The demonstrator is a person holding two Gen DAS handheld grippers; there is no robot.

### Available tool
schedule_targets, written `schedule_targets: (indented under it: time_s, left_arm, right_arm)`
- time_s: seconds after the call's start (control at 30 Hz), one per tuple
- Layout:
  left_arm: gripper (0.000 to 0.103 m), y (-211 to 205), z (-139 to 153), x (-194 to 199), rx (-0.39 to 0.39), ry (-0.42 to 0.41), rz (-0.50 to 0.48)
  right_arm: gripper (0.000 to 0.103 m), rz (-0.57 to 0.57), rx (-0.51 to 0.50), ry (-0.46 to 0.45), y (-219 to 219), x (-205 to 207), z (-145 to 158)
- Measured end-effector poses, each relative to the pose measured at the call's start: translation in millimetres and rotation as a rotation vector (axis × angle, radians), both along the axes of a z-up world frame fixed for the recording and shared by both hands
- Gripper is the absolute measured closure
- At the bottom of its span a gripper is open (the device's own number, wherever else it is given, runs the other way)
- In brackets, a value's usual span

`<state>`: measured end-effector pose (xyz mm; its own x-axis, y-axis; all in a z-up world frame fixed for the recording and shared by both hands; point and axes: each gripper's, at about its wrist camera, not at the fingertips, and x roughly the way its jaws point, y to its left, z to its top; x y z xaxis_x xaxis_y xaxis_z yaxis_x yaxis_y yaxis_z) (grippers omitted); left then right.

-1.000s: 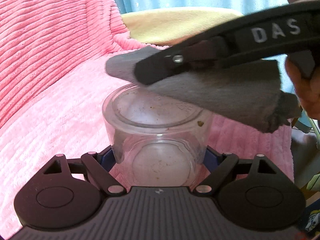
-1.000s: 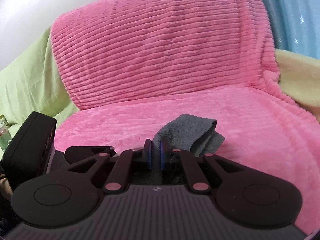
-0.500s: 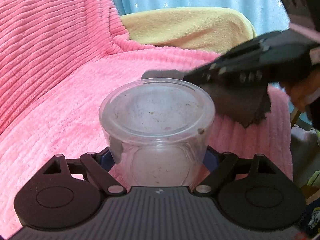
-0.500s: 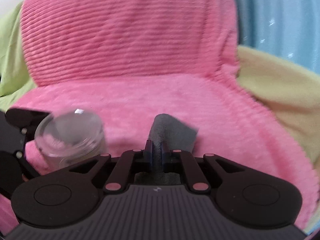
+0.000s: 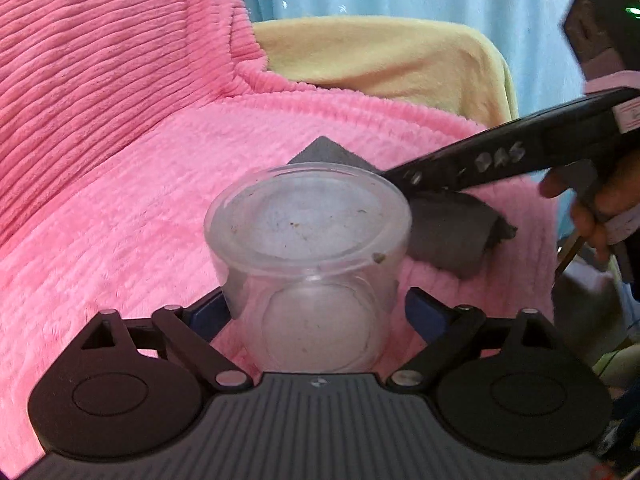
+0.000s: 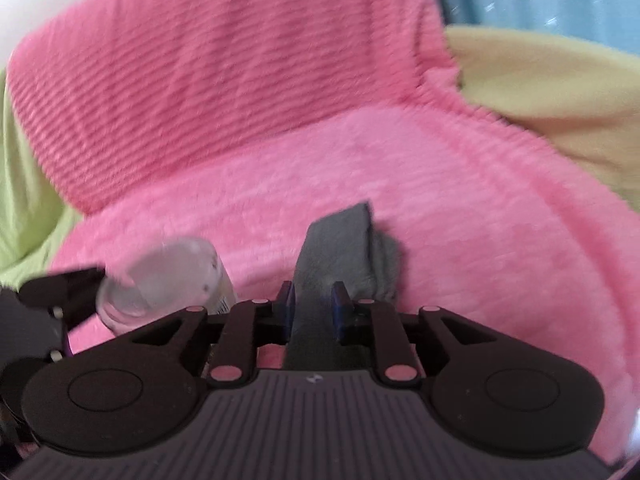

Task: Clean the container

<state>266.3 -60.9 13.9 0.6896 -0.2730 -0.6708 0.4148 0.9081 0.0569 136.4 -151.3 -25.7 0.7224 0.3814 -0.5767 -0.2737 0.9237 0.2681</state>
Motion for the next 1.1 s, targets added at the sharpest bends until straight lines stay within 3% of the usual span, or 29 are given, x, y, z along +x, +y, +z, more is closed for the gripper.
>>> schedule_targets:
  time_s: [0.07,0.13,0.27,0.37,0.5,0.63,0.7,0.83,0.97,1.1]
  left_arm:
    - [0.008,18,0,-34,-0.031,0.009,0.030]
    - [0.008,55,-20,-64,-0.050,0.019,0.051]
    - [0.008,65,-41,-72,-0.014,0.023,0.066]
    - [0.018,65,-42,-79,-0.012,0.002,0.065]
    - [0.018,68,-31,-83,-0.025,-0.017,0.066]
    - [0.021,84,-12,-80,-0.172,0.002,0.085]
    - [0.021,85,-11,-80,-0.198,-0.010,0.083]
    - [0.016,89,-25,-77,-0.162,0.011,0.110]
    - [0.004,97,-34,-79,-0.161,0.006,0.095]
    - [0.004,98,-47,-78,-0.081,-0.012,0.114]
  right_arm:
    - [0.086,-0.055,0.050,-0.014,-3,-15,6]
    - [0.085,-0.079,0.100,-0.026,-4,-25,9]
    - [0.085,-0.035,0.131,-0.084,1,-31,15]
    - [0.085,-0.037,0.152,-0.067,-1,-22,14]
    - [0.085,-0.028,0.181,-0.060,1,-13,13]
    - [0.085,-0.016,0.176,-0.054,9,-3,10]
    - [0.085,-0.002,0.186,-0.036,14,2,7]
    - [0.085,-0.015,0.166,-0.020,23,10,2]
    - [0.085,-0.047,0.202,-0.017,16,12,1]
    - [0.085,-0.055,0.192,-0.002,12,14,-3]
